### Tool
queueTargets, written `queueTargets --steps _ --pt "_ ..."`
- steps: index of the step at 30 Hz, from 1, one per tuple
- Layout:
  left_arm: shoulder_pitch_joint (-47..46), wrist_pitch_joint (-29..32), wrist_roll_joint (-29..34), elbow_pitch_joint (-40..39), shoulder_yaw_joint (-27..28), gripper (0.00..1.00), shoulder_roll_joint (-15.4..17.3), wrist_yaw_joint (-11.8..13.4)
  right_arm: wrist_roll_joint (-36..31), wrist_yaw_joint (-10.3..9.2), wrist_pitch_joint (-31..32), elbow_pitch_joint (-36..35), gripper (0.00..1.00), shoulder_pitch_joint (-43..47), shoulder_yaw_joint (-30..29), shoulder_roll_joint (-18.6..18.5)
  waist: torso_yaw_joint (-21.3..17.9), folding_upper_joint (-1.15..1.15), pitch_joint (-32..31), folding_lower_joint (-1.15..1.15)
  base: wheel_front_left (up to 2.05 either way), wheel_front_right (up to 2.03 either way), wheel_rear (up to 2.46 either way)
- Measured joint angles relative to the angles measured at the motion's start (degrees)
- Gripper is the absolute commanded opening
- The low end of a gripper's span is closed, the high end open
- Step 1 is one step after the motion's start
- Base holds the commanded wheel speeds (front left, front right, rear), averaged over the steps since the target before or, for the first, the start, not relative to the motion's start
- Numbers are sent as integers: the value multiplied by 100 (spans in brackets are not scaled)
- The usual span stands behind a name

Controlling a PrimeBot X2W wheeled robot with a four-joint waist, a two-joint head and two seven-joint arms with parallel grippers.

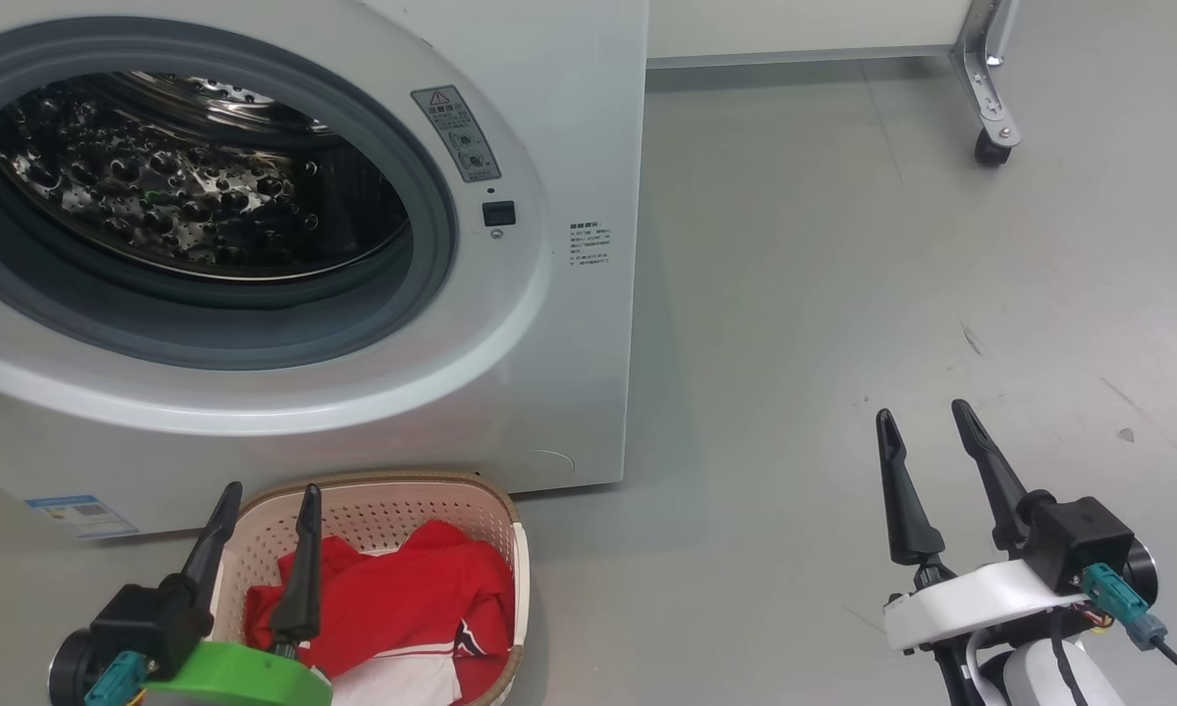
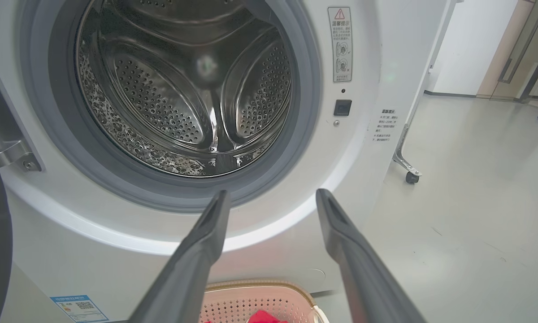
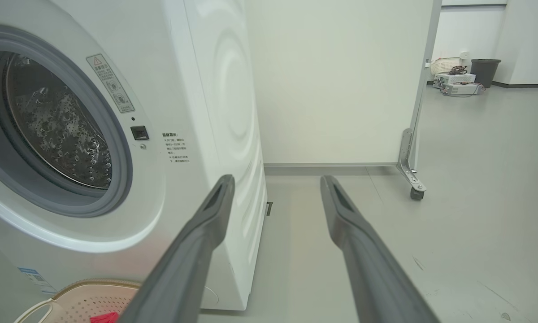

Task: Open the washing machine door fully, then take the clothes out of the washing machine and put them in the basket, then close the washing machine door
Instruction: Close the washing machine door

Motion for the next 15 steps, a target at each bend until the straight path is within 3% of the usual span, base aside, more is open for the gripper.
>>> queueTargets --steps 15 --pt "120 0 5 -112 -31 100 -25 0 -40 7 0 -3 100 23 -13 8 31 0 -17 0 0 0 0"
